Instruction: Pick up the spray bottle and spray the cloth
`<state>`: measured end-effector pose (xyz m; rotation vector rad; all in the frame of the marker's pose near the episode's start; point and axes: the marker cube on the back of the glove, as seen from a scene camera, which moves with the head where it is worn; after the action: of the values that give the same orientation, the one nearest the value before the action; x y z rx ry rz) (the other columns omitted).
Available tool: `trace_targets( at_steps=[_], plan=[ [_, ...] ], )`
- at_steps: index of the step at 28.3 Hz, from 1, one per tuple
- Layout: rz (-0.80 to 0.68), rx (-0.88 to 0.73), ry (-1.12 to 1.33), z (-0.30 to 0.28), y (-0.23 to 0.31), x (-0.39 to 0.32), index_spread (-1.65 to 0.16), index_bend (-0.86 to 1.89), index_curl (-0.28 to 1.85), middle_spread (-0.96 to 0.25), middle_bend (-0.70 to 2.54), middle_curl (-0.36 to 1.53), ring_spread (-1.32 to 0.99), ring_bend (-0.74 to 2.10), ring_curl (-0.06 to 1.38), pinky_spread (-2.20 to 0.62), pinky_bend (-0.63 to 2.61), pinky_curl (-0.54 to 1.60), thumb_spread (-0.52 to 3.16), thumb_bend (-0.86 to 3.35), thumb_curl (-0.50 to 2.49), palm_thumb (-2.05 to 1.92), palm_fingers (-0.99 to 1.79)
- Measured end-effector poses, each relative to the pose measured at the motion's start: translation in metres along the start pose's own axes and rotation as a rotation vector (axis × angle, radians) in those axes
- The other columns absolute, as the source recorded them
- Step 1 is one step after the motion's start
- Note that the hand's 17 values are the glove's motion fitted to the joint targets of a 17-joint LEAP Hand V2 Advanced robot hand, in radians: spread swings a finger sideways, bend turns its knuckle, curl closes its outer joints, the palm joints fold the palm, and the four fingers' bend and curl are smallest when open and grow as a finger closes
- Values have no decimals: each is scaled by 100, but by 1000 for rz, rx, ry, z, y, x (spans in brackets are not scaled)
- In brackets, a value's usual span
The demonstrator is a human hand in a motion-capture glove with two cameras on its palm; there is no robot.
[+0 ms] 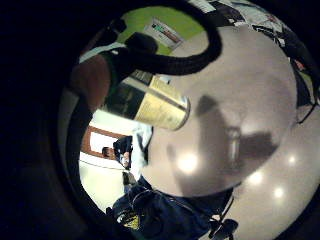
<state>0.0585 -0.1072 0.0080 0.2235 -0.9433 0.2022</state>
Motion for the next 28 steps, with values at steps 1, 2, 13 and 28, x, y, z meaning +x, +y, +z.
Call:
trace_targets(
  at_steps=[1, 2, 13, 28],
  plan=[
    [4, -8, -33, 2, -7, 6, -36, 9, 24, -5, 17, 31, -8, 29, 32, 18, 43, 35, 111, 13, 36, 68, 51],
    [4, -17, -58, 5, -14, 12, -37, 9, 23, -4, 18, 31, -7, 29, 32, 20, 43, 36, 111, 12, 36, 68, 48],
    [-56, -97, -108, 26, -40, 43, -41, 15, 22, -1, 16, 28, 0, 25, 29, 29, 51, 36, 100, 0, 37, 68, 33],
    [-233, -126, -120, 6, -76, -25, -36, 17, 29, -8, 20, 31, -11, 40, 32, 27, 27, 30, 100, 5, 46, 87, 70]
  ],
)
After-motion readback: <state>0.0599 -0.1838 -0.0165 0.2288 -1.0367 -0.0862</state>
